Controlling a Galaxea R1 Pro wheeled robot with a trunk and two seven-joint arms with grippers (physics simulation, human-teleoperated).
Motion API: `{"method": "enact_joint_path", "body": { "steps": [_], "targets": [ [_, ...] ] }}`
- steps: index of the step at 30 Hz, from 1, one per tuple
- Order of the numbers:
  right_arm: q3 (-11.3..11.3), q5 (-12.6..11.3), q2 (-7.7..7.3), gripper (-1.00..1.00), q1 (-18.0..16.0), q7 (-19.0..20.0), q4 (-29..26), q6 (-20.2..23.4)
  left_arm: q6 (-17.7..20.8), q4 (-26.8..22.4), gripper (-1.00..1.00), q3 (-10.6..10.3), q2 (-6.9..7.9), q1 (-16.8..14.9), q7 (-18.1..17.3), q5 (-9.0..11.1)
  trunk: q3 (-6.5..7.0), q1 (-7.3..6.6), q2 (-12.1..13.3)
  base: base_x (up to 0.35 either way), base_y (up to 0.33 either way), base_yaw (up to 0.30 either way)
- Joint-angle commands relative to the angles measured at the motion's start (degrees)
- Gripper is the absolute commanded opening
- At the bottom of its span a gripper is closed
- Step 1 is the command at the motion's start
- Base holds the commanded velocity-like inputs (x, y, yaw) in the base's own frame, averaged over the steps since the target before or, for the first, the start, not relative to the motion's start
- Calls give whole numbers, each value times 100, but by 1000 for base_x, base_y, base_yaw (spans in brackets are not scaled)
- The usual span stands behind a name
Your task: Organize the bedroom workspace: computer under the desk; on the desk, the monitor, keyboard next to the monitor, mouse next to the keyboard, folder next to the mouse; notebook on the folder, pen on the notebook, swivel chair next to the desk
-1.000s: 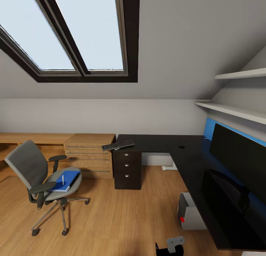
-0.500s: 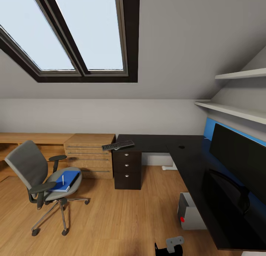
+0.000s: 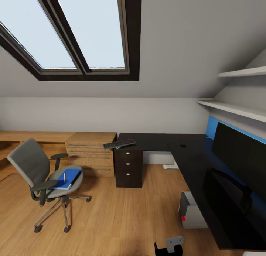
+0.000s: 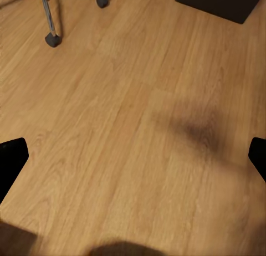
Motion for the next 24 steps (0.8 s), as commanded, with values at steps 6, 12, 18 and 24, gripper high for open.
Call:
{"method": "enact_joint_path", "body": {
  "steps": [6, 12, 18, 24],
  "targets": [
    [46, -38, 4, 100, -3, -18, 15, -19, -3, -9, 100, 22, -3, 5, 0, -10, -18, 2, -3, 162, 0, 5],
    [44, -40, 4, 100, -3, -18, 16, -19, -3, -9, 100, 20, -5, 5, 0, -16, -19, 2, -3, 316, 0, 1],
    [44, -41, 4, 100, -3, -18, 16, -19, 0, -9, 100, 19, -7, 5, 0, -16, -19, 2, -3, 334, 0, 0],
    [44, -41, 4, 100, -3, -18, 16, -19, 4, -9, 100, 19, -7, 5, 0, -16, -19, 2, -3, 334, 0, 0]
  ]
}}
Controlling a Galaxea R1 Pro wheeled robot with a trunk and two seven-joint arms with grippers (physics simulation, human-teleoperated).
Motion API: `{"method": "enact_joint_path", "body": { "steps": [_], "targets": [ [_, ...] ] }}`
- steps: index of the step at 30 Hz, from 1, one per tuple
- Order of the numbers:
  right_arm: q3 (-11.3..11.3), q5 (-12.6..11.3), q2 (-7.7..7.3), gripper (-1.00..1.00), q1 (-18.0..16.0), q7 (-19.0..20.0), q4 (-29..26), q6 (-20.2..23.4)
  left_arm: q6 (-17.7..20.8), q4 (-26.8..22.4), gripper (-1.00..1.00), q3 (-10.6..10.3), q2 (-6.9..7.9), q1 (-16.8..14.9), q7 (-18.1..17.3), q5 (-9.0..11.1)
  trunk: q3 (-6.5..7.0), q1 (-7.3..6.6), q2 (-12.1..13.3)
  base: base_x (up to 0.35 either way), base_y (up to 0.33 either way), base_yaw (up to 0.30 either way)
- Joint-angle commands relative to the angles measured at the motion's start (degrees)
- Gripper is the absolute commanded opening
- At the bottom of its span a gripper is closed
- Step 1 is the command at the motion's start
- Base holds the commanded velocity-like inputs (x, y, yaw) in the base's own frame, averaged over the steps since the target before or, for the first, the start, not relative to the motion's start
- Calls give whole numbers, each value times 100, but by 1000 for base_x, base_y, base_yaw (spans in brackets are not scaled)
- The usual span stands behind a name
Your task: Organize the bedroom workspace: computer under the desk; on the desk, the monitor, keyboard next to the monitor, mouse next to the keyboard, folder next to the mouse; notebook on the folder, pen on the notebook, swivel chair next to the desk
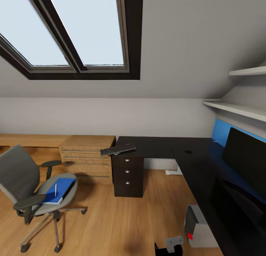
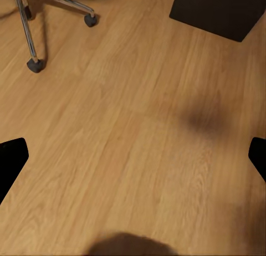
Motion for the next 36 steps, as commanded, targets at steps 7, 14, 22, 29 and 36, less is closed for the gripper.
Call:
{"method": "enact_joint_path", "body": {
  "steps": [7, 14, 22, 29, 36],
  "targets": [
    [50, -26, 4, 100, -3, -17, 12, -19, -2, 39, 100, 20, -4, 4, -8, -7, 0, 5, -2, 334, 0, 0],
    [50, -21, 4, 100, -3, -17, 12, -19, -9, 142, 100, 12, -4, 4, -17, -7, 0, 5, -2, 334, 0, 0],
    [50, -23, 4, 100, -3, -17, 12, -19, -9, 149, 100, 15, -4, 4, -17, -7, 0, 5, -2, 334, 0, 0],
    [47, -21, 4, 100, -3, -17, 12, -19, -14, 149, 100, 12, -3, 4, -23, -7, 0, 5, -2, 334, 0, 0],
    [41, -21, 4, 100, -3, -17, 12, -19, -18, 149, 100, 12, 4, 4, -25, -7, 0, 5, -2, 334, 0, 0]
  ]
}}
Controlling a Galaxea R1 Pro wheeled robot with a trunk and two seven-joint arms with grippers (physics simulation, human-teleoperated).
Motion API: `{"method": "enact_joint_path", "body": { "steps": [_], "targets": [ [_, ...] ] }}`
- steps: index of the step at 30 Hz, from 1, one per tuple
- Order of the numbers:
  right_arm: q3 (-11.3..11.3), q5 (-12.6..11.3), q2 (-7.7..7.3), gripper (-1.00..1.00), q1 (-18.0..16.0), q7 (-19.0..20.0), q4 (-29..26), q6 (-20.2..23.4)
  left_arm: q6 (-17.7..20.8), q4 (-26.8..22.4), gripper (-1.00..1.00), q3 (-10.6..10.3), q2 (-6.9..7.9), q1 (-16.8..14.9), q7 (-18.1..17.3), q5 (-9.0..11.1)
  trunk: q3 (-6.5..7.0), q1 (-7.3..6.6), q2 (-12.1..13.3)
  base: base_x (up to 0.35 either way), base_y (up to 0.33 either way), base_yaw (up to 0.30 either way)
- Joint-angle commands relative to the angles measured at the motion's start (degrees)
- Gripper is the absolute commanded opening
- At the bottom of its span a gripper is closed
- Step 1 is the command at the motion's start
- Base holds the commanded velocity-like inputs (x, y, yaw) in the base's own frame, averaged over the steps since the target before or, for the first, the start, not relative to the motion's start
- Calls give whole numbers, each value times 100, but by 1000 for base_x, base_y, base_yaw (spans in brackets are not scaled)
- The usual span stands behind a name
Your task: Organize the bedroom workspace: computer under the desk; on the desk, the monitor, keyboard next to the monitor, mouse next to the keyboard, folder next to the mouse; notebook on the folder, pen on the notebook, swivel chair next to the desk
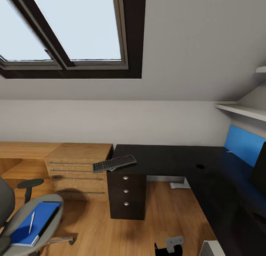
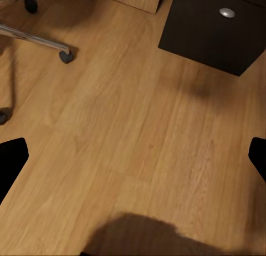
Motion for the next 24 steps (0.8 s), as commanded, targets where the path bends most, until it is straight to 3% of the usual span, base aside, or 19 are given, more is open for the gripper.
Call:
{"method": "enact_joint_path", "body": {
  "steps": [1, 13, 24],
  "targets": [
    [50, -38, 4, 100, -3, -17, 12, -19, -2, -9, 100, 24, -3, 5, -2, -11, 0, 5, -2, 334, 0, 0],
    [48, -47, -5, 100, -3, -17, 12, -21, -2, -9, 100, 32, 15, 5, -2, -7, 1, 5, -2, 246, 0, -1],
    [33, -47, -31, 100, -3, -17, 12, -21, -5, 91, 100, 67, 125, 5, -33, 70, 59, 5, -2, 98, 0, -113]
  ]
}}
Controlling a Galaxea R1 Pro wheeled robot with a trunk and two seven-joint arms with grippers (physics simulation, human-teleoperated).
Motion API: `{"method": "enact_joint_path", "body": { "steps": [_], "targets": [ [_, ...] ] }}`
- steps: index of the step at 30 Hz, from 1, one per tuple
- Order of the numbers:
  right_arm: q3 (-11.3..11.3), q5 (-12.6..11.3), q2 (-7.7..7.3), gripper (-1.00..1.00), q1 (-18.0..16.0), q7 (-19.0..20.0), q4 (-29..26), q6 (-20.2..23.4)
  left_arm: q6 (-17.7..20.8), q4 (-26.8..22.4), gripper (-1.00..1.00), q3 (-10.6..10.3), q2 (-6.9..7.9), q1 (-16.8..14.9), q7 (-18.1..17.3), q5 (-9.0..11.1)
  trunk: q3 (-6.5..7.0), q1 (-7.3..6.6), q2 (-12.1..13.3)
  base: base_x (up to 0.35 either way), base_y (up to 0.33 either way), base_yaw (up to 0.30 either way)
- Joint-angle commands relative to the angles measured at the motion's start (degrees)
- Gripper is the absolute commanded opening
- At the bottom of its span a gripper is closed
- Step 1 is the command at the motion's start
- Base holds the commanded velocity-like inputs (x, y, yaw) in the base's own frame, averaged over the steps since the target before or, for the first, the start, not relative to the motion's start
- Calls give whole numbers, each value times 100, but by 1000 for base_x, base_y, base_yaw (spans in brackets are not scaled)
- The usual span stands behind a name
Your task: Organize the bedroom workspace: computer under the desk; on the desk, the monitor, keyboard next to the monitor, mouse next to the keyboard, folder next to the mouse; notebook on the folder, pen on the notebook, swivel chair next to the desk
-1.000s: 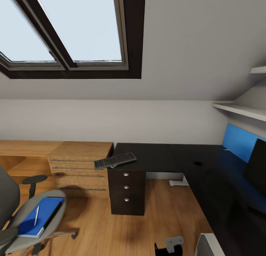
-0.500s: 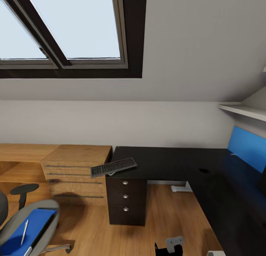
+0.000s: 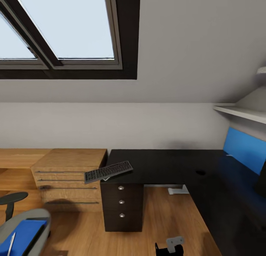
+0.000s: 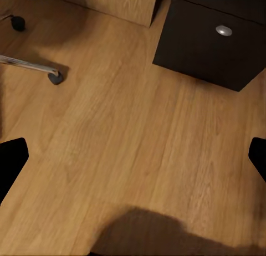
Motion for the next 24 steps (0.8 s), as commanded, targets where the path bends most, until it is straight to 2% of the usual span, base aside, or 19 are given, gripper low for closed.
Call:
{"method": "enact_joint_path", "body": {
  "steps": [1, 4, 7, 8, 10, 12, 13, 14, 15, 17, 18, 20, 22, 23, 24],
  "targets": [
    [49, -39, 0, 100, -3, -18, 12, -19, -6, -31, 100, 8, 1, 5, -4, 18, 6, 2, -2, 11, 0, -148],
    [45, -39, -11, 100, -3, -18, 12, -19, 1, -297, 100, 14, 53, 5, 5, 22, 21, 2, -2, 5, 0, -126],
    [42, -33, -14, 100, -3, -18, 12, -18, 249, -839, 100, 16, 304, 5, 3, 33, 27, 2, -2, 1, 0, -47],
    [43, -32, -14, 100, -3, -18, 12, -18, 529, -1117, 100, 16, 406, 5, 2, 37, 28, 2, -2, 1, 0, -21],
    [46, -26, -15, 100, -3, -18, 12, -17, 1461, -1814, 100, 63, 531, 5, 4, 84, 29, 2, -2, 0, 0, -11],
    [47, -23, -15, 100, -3, -21, 12, -13, 2557, -2511, 100, 289, 585, 5, 5, 228, 30, 2, -2, 0, 0, -5],
    [47, -23, -15, 100, -3, -22, 12, -12, 2817, -2669, 100, 362, 593, 5, 6, 262, 30, 2, -2, 0, 0, -3],
    [47, -22, -15, 100, -3, -24, 12, -13, 3328, -2992, 100, 491, 610, 5, 7, 312, 30, 2, -2, 0, 0, -2],
    [48, -22, -15, 100, -3, -24, 12, -13, 3570, -3167, 100, 540, 620, 5, 11, 329, 30, 2, -2, 0, 0, -1],
    [51, -27, -10, 100, -3, -26, 12, -16, 4405, -3846, 100, 668, 695, 5, 25, 371, 30, 2, -2, 0, 0, 0],
    [53, -28, -4, 100, -3, -24, 12, -16, 4756, -4144, 100, 705, 766, 5, 35, 383, 30, 2, -2, 0, 0, 0],
    [54, -29, 4, 100, -3, -24, 12, -17, 5080, -4416, 100, 729, 861, 5, 41, 396, 29, 2, -2, 0, 0, 0],
    [56, -34, 10, 100, -3, -26, 12, -16, 5694, -4914, 100, 817, 1110, 5, 48, 443, 20, 2, -2, 0, 0, 0],
    [56, -36, 10, 100, -3, -26, 12, -16, 5836, -5020, 100, 864, 1164, 5, 49, 476, 14, 2, -2, 0, 0, 0],
    [53, -42, 7, 100, -3, -26, 12, -17, 6294, -5278, 100, 1088, 1293, 5, 51, 685, 6, 2, -2, 0, 0, 0]
  ]
}}
